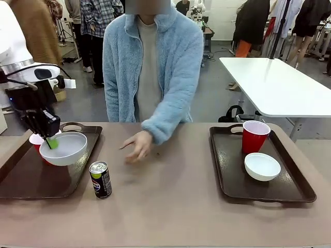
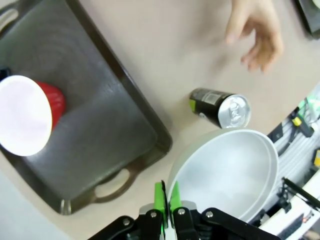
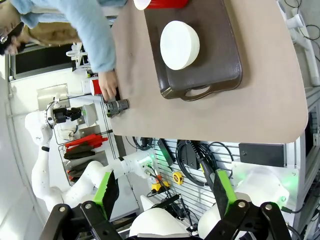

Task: Prepare tableware on both trays.
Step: Pick up a Picnic Bowl from the table and place it on a Handle tray.

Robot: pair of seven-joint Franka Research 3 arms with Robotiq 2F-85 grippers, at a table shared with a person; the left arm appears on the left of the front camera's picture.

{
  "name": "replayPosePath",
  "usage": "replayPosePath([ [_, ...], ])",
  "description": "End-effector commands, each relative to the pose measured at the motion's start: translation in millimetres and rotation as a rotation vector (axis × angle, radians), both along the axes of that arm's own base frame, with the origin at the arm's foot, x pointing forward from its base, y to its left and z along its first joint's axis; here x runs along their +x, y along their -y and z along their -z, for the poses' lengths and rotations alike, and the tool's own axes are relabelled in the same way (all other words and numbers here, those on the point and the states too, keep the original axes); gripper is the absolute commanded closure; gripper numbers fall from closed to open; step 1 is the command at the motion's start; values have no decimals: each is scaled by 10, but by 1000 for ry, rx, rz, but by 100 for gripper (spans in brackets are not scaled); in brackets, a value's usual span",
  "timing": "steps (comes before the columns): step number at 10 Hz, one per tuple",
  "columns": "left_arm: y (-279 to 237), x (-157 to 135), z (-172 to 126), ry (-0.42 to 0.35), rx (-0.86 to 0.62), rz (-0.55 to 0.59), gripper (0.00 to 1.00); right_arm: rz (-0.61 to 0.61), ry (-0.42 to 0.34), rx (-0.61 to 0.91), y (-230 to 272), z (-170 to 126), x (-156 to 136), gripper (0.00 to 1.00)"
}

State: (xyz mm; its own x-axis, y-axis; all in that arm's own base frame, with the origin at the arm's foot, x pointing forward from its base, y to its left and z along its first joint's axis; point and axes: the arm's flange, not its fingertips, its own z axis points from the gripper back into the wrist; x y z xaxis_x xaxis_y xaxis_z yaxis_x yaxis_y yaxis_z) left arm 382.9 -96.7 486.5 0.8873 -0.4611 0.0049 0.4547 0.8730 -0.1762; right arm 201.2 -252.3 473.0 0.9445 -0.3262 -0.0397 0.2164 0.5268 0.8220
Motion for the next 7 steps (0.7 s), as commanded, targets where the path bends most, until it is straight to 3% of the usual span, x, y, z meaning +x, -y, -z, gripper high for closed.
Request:
replayPosePath([
  [1,-116,-25,107,-10,0,62,100,-2,23,13,-13,0,-1,0],
  [2,-287,-149,126,-13,85,170,100,-2,23,13,-13,0,-1,0],
  [3,-563,-266,99,-3,106,206,100,-2,23,13,-13,0,-1,0],
  [7,-707,-341,176,-4,59,180,100,-2,23,13,-13,0,-1,0],
])
